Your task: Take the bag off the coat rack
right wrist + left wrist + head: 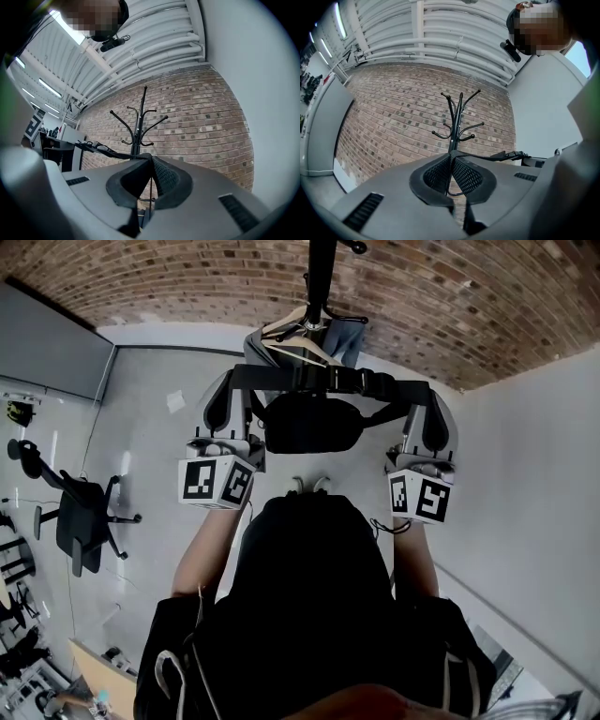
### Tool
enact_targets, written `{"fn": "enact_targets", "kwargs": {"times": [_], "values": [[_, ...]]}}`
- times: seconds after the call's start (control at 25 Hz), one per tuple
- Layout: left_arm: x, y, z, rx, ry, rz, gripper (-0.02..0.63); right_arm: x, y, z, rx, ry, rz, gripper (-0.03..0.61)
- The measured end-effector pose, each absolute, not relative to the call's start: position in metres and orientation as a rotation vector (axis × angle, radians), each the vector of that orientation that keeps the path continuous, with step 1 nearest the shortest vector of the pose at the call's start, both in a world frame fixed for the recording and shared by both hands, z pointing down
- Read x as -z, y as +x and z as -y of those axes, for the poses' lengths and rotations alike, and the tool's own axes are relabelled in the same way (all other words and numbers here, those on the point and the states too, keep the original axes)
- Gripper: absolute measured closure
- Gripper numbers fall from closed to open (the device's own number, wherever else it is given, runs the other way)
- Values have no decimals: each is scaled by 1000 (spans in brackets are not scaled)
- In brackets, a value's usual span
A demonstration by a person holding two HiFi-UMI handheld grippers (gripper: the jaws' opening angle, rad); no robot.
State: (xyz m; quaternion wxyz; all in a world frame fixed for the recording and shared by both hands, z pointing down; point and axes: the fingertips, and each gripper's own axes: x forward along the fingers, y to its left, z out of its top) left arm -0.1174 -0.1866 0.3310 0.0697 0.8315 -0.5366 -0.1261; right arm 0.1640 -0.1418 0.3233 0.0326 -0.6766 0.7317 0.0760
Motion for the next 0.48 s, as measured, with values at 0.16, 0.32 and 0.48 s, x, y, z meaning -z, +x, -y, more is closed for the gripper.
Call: {"fn": "enact_targets", "kwargs": {"times": [0.16,0.32,0.48], "values": [[-332,-114,187,381,2501,1618,589,-319,166,140,-247,-2063,-2243,557],[-327,-110,185,371,2498,1628,589,-317,171,138,-273,-2070,-2244,557],[-324,-110,182,372,2498,1630,589,-315,171,137,-276,-2062,-2251,557]]}}
